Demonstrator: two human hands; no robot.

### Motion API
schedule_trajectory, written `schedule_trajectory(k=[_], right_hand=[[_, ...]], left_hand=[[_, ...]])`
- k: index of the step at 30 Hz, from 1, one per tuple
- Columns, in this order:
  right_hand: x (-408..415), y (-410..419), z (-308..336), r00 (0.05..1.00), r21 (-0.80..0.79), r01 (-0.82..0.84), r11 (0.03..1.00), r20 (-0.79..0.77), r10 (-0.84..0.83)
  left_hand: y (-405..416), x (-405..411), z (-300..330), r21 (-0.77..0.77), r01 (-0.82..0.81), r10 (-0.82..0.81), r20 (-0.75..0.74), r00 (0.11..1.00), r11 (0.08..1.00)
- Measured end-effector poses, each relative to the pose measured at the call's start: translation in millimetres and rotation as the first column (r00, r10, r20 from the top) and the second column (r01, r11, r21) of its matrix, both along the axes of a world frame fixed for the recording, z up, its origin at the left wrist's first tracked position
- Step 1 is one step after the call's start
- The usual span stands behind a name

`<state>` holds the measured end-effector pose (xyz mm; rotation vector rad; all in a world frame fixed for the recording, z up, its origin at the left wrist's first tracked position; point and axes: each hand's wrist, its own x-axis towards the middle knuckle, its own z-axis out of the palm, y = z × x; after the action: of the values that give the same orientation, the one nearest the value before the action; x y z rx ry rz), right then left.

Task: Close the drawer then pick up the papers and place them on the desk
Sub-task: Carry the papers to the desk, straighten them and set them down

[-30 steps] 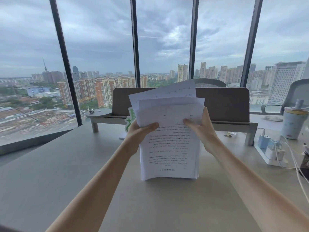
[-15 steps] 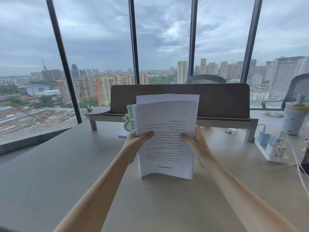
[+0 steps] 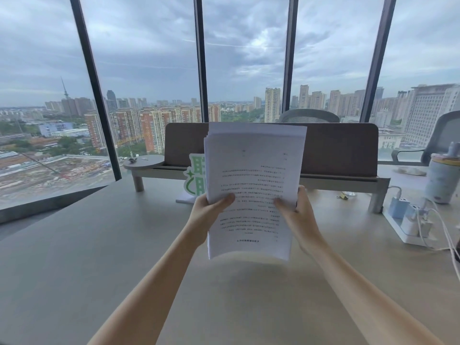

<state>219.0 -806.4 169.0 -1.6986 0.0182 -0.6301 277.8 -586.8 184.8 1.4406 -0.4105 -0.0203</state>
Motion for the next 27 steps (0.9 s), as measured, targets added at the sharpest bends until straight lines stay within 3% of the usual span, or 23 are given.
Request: schedule_trajectory(k=[7,10,13,16,20,23,25,27], right_hand=[[-7,-11,54,0.984,-0.068,-0.006,0.998,0.179,0.018],[-5,-17,78,0.966,-0.266,0.056,0.962,0.257,0.015],[-3,-18,91,0.963,-0.513,0.141,0.847,0.270,0.003],[0,-18,91,0.970,-0.604,0.200,0.772,0.236,-0.067],[-3,-13,91,0.970,-0.526,0.176,0.832,0.235,-0.056],[-3,-8,79,0.983,-0.245,0.037,0.969,0.181,0.008],[-1,-8,59,0.994,-0.046,-0.023,0.999,0.103,0.028],[-1,-8,33,0.997,0.056,-0.071,0.996,0.036,0.069]], left_hand=[[2,-2,-9,-0.014,0.025,-0.025,-0.031,0.999,1.000],[1,-5,-12,-0.044,0.022,-0.025,-0.051,0.998,0.999],[2,-4,-13,-0.048,0.024,-0.026,-0.050,0.998,0.999],[4,-3,-13,-0.051,0.042,-0.045,-0.045,0.998,0.998],[5,-3,-14,-0.055,0.064,-0.067,-0.049,0.997,0.996],[5,-4,-19,-0.049,0.066,-0.069,-0.066,0.995,0.997],[5,-4,-24,-0.053,0.050,-0.055,-0.100,0.993,0.997],[5,-6,-31,-0.060,0.049,-0.056,-0.119,0.991,0.997]])
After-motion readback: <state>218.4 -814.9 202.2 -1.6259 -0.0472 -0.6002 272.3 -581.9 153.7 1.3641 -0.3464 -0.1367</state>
